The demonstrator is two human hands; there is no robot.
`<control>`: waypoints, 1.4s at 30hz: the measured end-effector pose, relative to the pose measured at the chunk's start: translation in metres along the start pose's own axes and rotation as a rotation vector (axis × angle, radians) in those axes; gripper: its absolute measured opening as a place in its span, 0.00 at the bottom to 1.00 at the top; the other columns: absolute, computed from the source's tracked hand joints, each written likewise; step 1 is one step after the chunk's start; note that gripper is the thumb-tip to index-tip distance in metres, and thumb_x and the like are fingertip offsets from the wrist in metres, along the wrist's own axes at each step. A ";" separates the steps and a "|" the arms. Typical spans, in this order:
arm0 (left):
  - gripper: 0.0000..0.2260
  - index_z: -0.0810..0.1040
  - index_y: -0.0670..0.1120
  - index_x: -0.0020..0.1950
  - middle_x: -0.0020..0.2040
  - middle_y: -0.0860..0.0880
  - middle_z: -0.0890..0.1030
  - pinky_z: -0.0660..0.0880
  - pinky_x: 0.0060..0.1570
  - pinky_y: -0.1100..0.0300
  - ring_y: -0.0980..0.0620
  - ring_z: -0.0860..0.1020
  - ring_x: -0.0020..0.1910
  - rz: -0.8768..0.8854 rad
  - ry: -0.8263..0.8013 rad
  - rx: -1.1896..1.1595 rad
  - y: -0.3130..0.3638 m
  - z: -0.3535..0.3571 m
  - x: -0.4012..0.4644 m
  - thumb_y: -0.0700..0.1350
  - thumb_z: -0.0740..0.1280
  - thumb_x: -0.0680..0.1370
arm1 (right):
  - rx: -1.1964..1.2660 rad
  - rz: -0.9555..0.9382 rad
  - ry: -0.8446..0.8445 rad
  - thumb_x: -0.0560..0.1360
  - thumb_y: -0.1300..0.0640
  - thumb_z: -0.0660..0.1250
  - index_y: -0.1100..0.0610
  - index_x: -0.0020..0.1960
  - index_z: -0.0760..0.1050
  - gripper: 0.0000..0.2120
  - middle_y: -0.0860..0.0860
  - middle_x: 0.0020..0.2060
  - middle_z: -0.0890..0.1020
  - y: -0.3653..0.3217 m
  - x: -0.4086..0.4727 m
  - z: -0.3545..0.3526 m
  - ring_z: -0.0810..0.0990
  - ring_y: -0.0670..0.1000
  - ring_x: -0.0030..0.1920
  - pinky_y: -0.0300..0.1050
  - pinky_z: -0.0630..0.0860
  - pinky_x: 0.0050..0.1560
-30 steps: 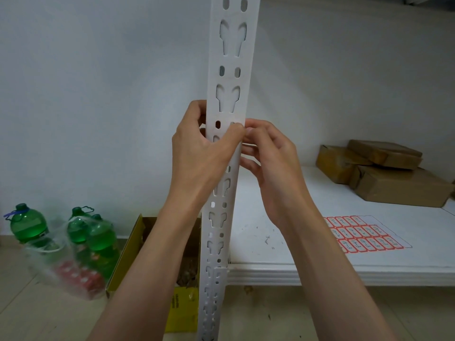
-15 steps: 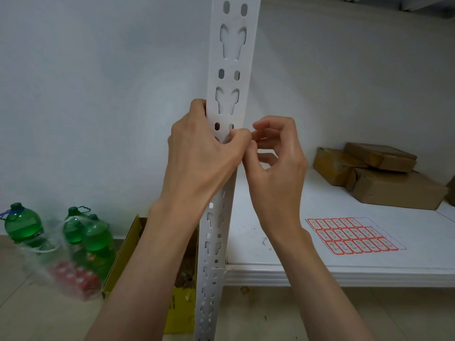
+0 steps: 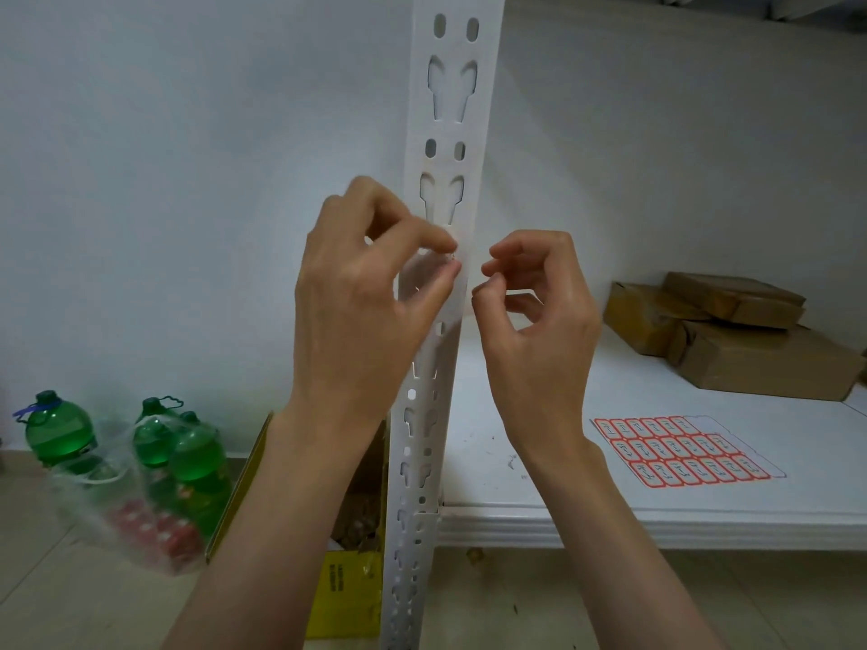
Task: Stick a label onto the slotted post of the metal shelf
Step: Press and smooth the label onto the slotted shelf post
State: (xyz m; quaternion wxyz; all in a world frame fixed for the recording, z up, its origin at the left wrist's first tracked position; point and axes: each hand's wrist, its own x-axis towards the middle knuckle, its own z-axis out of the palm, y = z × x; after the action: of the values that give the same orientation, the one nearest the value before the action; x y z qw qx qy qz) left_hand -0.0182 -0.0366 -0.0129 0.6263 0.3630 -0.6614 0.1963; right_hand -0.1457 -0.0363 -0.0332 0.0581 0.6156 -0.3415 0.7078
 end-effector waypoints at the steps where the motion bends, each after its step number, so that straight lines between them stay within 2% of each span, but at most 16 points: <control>1: 0.09 0.85 0.43 0.48 0.47 0.42 0.79 0.65 0.48 0.74 0.53 0.71 0.46 -0.001 0.002 0.003 -0.001 0.000 -0.001 0.48 0.74 0.76 | -0.001 0.001 0.005 0.76 0.68 0.68 0.53 0.52 0.72 0.12 0.48 0.46 0.79 0.000 0.000 0.000 0.80 0.46 0.45 0.33 0.78 0.44; 6: 0.07 0.87 0.42 0.47 0.43 0.45 0.81 0.64 0.44 0.74 0.53 0.71 0.44 -0.025 0.031 0.030 0.005 0.004 -0.004 0.46 0.75 0.76 | -0.010 -0.001 0.012 0.76 0.67 0.67 0.52 0.51 0.72 0.12 0.49 0.45 0.79 0.000 0.002 -0.002 0.80 0.46 0.45 0.33 0.78 0.43; 10: 0.06 0.86 0.43 0.45 0.42 0.47 0.81 0.69 0.43 0.65 0.50 0.75 0.43 -0.059 0.043 0.015 0.013 0.005 -0.005 0.45 0.74 0.76 | -0.001 0.004 -0.005 0.76 0.68 0.67 0.52 0.51 0.72 0.12 0.50 0.45 0.80 -0.002 0.001 -0.003 0.80 0.47 0.45 0.34 0.78 0.42; 16: 0.03 0.83 0.44 0.43 0.43 0.48 0.80 0.76 0.44 0.56 0.50 0.77 0.43 -0.111 0.050 -0.018 0.016 0.012 -0.004 0.44 0.72 0.75 | 0.014 0.005 -0.030 0.76 0.68 0.67 0.56 0.51 0.74 0.09 0.51 0.44 0.79 -0.005 0.001 -0.004 0.81 0.48 0.44 0.37 0.79 0.42; 23: 0.03 0.80 0.42 0.44 0.45 0.46 0.78 0.75 0.41 0.60 0.50 0.77 0.42 -0.111 0.075 -0.077 0.015 0.020 -0.007 0.41 0.69 0.74 | 0.032 0.025 -0.080 0.75 0.69 0.66 0.59 0.51 0.75 0.08 0.51 0.42 0.79 -0.010 0.002 -0.008 0.80 0.47 0.43 0.39 0.79 0.42; 28: 0.02 0.79 0.41 0.44 0.43 0.46 0.78 0.71 0.42 0.73 0.55 0.75 0.39 -0.129 0.125 -0.127 0.009 0.018 -0.009 0.39 0.70 0.74 | 0.038 0.063 -0.100 0.77 0.67 0.68 0.59 0.49 0.77 0.05 0.49 0.41 0.81 -0.011 0.006 -0.011 0.80 0.47 0.42 0.35 0.78 0.43; 33: 0.03 0.76 0.45 0.48 0.43 0.50 0.79 0.78 0.45 0.67 0.54 0.80 0.41 -0.269 0.182 -0.318 0.005 0.007 -0.007 0.41 0.69 0.77 | -0.063 0.023 -0.094 0.76 0.61 0.73 0.57 0.48 0.81 0.02 0.48 0.43 0.82 -0.012 0.009 -0.003 0.81 0.44 0.42 0.32 0.78 0.44; 38: 0.03 0.76 0.45 0.47 0.43 0.51 0.79 0.77 0.44 0.69 0.56 0.79 0.40 -0.315 0.193 -0.329 0.007 0.008 -0.007 0.41 0.69 0.77 | -0.158 -0.049 0.051 0.74 0.61 0.76 0.59 0.47 0.84 0.03 0.52 0.43 0.82 -0.014 0.001 0.007 0.80 0.44 0.42 0.30 0.78 0.48; 42: 0.03 0.76 0.45 0.46 0.40 0.55 0.78 0.74 0.41 0.70 0.57 0.78 0.38 -0.358 0.201 -0.332 0.007 0.008 -0.010 0.40 0.69 0.76 | -0.152 -0.094 0.128 0.74 0.64 0.76 0.62 0.46 0.85 0.02 0.54 0.42 0.82 -0.012 -0.006 0.013 0.80 0.48 0.41 0.32 0.78 0.45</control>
State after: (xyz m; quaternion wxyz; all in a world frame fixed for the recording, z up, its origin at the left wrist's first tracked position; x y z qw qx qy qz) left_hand -0.0290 -0.0358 -0.0222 0.7648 0.3450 -0.5441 0.0063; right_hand -0.1271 -0.0327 -0.0340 0.1597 0.5782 -0.3604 0.7143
